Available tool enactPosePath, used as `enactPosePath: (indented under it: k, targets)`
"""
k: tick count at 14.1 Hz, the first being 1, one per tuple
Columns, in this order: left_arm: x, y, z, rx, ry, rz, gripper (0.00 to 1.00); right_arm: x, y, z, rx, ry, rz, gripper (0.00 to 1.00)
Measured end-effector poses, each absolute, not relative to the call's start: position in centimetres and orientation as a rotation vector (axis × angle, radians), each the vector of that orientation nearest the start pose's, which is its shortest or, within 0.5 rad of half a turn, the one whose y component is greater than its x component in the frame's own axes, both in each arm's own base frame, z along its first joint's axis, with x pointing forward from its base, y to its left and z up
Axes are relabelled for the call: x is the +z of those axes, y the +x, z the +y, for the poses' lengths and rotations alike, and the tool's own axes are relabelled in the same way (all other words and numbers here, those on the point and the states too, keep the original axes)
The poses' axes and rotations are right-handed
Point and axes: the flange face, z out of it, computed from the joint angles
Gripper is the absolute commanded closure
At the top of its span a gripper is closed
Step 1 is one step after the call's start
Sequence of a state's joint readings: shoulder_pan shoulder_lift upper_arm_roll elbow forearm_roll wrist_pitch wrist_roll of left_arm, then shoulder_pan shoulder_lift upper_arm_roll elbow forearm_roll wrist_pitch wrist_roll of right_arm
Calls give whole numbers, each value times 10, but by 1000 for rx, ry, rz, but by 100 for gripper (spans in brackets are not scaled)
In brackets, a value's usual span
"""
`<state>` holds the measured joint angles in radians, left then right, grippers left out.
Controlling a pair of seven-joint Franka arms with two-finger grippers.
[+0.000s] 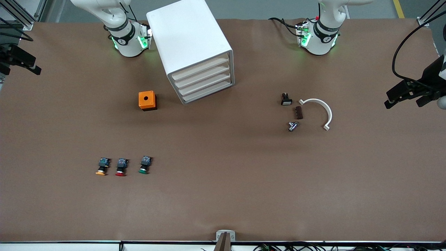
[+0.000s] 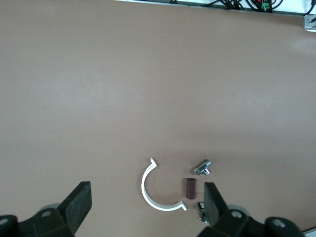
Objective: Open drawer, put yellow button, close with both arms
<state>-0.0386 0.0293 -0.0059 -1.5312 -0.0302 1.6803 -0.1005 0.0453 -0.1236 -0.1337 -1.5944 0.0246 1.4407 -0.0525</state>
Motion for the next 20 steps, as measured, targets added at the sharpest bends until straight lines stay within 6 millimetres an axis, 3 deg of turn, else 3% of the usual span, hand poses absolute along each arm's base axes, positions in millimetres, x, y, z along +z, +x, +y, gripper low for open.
enactPosePath:
  k: [6, 9, 11, 16, 18, 20]
  targets:
    - [634, 575, -28, -174, -3174, -93, 0, 667, 500, -45, 44, -3098, 46, 0]
    - [614, 581, -20, -97, -3172, -117, 0, 667, 500, -45, 44, -3098, 46, 0]
    - [579, 594, -18, 1, -3168, -131, 0, 667, 500, -45, 44, -3098, 46, 0]
    - [450, 630, -30, 332, -3132, -129, 0, 667, 500, -45, 44, -3098, 46, 0]
    - [405, 635, -47, 454, -3099, -159, 0, 667, 500, -45, 44, -3098, 45, 0]
    - [364, 632, -81, 573, -3037, -237, 0, 667, 500, -45, 44, -3098, 46, 0]
